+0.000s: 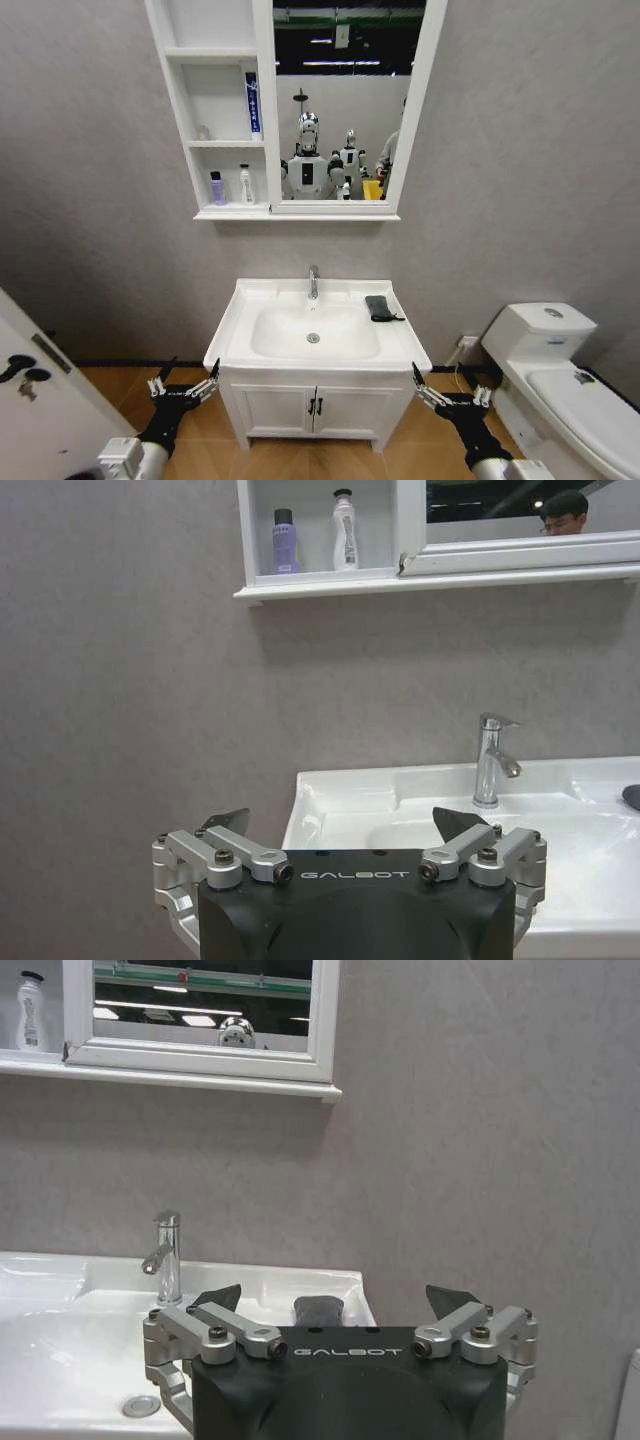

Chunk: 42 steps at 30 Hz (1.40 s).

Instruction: Move facial cleanser and shampoo from washbasin to cabinet, then wipe washbasin with towel.

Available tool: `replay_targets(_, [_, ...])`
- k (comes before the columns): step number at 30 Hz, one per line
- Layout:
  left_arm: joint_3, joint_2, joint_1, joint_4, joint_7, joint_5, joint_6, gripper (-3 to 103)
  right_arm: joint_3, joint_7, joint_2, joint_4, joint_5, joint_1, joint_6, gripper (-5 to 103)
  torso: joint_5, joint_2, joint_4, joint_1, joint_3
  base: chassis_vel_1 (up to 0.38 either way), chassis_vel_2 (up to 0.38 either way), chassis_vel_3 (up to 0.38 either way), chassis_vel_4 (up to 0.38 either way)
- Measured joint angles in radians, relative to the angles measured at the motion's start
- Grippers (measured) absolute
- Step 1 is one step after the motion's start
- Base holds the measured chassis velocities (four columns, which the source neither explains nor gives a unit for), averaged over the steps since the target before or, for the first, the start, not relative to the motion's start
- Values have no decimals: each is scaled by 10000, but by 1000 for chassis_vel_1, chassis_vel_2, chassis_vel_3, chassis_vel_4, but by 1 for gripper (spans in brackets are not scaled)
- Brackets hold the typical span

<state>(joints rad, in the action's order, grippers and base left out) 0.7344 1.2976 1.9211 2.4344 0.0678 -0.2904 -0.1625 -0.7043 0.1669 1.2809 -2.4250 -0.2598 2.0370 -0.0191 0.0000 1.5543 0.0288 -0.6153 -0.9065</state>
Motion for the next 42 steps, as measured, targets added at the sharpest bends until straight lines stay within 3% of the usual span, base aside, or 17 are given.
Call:
replay_targets(4, [-1, 0, 0, 2, -1, 1, 0, 100, -1, 2, -1, 1, 0, 0, 0, 100, 12, 1, 2, 3, 1, 395, -328, -368, 324])
replay_targets(6, [1, 0, 0, 0, 1, 0, 1, 100, 0, 1, 0, -3, 0, 0, 0, 100, -13, 1, -1, 1, 0, 416, -338, -394, 331])
replay_targets(9, [0, 1, 1, 3, 0, 0, 0, 100, 1, 2, 0, -1, 0, 0, 1, 100, 17, 3, 3, 4, 1, 416, -305, -375, 320])
replay_targets(10, [1, 1, 1, 0, 0, 0, 0, 100, 1, 2, 0, -3, 0, 0, 0, 100, -13, 4, 0, 5, 3, 289, -334, -354, 318])
replay_targets(12, [1, 1, 2, 1, 0, 1, 0, 100, 1, 1, 0, -6, 0, 1, -1, 100, -13, 4, -1, 5, 3, 289, -306, -318, 318])
replay_targets(13, [0, 1, 3, 1, 0, 0, 0, 100, 0, 2, -1, -4, 0, 0, 0, 100, 8, 4, 0, 7, 2, 316, -279, -276, 273])
replay_targets(15, [0, 1, 3, 2, 0, 0, 0, 100, 0, 3, -1, -3, 0, 0, -1, 100, 13, 2, 2, 3, 0, 256, -275, -276, 263])
replay_targets(18, [0, 0, 1, 1, 0, 1, 0, 100, 0, 2, 0, -5, 0, 0, -1, 100, -12, 3, 1, 2, 1, 212, -275, -194, 249])
replay_targets(19, [1, 1, 3, 1, 0, 0, 0, 100, 1, 2, 0, -3, 0, 0, -1, 100, 6, 1, -1, 2, 0, 179, -207, -152, 184])
replay_targets(42, [0, 0, 0, 1, 0, 0, 0, 100, 1, 2, -1, -1, 0, -2, -1, 100, 2, -2, 0, -3, -1, 5, -38, -10, 36])
